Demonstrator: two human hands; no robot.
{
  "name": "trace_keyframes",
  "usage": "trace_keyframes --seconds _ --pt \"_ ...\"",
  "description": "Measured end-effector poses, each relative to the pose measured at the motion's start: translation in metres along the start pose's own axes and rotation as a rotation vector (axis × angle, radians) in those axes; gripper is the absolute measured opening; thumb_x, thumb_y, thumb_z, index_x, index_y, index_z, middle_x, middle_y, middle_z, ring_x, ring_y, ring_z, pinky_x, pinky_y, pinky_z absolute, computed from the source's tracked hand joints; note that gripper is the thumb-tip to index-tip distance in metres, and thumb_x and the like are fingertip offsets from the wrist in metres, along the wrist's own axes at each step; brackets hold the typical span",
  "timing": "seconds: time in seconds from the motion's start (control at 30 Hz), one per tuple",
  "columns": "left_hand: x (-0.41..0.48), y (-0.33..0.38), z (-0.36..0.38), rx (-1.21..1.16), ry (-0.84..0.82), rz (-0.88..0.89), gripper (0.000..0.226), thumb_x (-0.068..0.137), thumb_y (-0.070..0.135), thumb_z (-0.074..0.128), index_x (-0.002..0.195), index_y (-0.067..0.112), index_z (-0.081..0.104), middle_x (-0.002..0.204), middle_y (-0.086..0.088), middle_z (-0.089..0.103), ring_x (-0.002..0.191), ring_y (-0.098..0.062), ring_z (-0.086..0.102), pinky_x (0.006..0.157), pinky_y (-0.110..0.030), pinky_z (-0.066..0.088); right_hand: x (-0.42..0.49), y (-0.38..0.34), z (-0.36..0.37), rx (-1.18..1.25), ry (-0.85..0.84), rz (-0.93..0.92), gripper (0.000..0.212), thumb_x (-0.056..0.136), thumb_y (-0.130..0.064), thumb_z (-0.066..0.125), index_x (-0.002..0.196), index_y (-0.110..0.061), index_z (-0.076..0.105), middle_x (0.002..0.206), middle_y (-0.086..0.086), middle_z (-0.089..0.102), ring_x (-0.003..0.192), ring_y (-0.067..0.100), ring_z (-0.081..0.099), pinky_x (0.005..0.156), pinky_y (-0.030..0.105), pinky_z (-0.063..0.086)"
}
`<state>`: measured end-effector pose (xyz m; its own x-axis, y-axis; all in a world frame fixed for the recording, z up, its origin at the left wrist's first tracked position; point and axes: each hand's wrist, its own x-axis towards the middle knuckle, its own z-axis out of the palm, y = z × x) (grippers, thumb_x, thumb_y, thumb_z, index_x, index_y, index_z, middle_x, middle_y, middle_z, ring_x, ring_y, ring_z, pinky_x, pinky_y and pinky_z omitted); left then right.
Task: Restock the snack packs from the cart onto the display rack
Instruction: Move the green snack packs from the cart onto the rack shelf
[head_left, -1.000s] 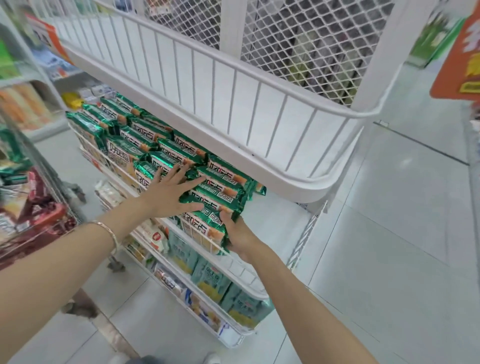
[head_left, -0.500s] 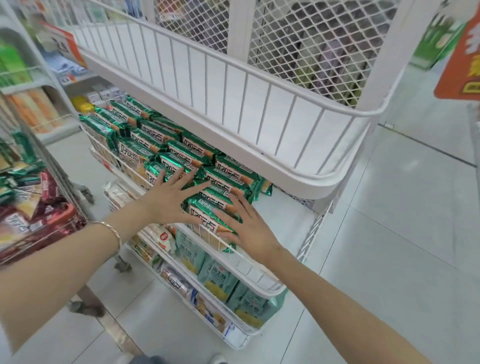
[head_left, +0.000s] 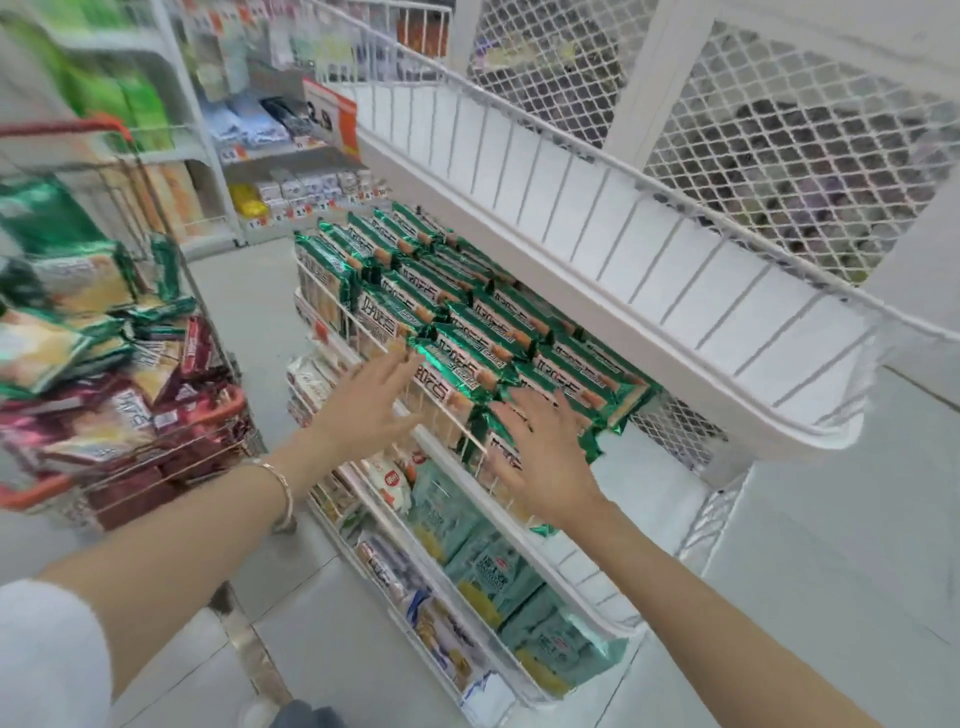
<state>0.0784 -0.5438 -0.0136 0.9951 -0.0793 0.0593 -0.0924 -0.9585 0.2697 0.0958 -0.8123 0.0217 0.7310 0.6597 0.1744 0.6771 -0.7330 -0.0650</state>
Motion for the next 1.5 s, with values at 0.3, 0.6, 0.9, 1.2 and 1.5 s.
trace_keyframes --seconds 0.3,0.6,0.9,1.2,1.5 --pt "-0.111 -0.216 -0.045 -0.059 -0.052 -0.478 0.064 0.101 0.045 0.046 0.156 0.019 0.028 0.163 -0.008 0.023 0.145 -0.028 0.033 0.115 -0.042 0.031 0.141 -0.181 0.08 -0.026 -0.227 -0.197 0.073 0.094 -0.02 0.051 0.158 -0.023 0.017 0.167 0.013 -0.001 0.154 0.029 -0.006 0.118 0.05 -0.017" --pt "-0.236 -0.356 -0.096 -0.249 0.04 -0.92 0.049 0.101 0.036 0.05 0.144 0.011 0.047 0.147 -0.012 0.047 0.136 -0.029 0.043 0.113 -0.042 0.035 0.261 -0.311 0.149 0.052 -0.432 -0.267 0.055 0.096 -0.026 0.055 0.148 -0.018 0.039 0.165 0.015 0.012 0.154 0.03 0.002 0.122 0.054 -0.004" --pt "-0.199 -0.453 -0.097 -0.621 0.198 -1.142 0.04 0.1 0.023 0.056 0.137 0.007 0.053 0.139 -0.012 0.055 0.123 -0.028 0.054 0.1 -0.033 0.041 0.389 -0.381 0.202 0.105 -0.525 -0.336 0.052 0.098 -0.03 0.054 0.147 -0.017 0.043 0.165 0.013 0.014 0.153 0.029 0.009 0.122 0.051 0.004" --pt "-0.081 -0.552 -0.055 -1.241 0.264 -1.655 0.059 0.1 0.032 0.058 0.147 0.002 0.04 0.145 -0.019 0.049 0.114 -0.031 0.056 0.095 -0.037 0.048 0.523 -0.39 0.255 0.214 -0.56 -0.3 0.041 0.091 -0.024 0.056 0.131 -0.021 0.063 0.158 0.012 0.034 0.145 0.031 0.033 0.12 0.049 0.024" --pt "-0.09 -0.618 0.058 -1.478 0.5 -1.899 0.147 0.014 0.052 0.1 0.138 -0.003 0.042 0.122 -0.01 0.066 0.113 -0.03 0.064 0.102 -0.047 0.05 0.593 -0.371 0.289 0.392 -0.538 -0.195 0.036 0.092 -0.009 0.058 0.127 -0.013 0.067 0.153 0.013 0.042 0.143 0.03 0.035 0.12 0.043 0.025"
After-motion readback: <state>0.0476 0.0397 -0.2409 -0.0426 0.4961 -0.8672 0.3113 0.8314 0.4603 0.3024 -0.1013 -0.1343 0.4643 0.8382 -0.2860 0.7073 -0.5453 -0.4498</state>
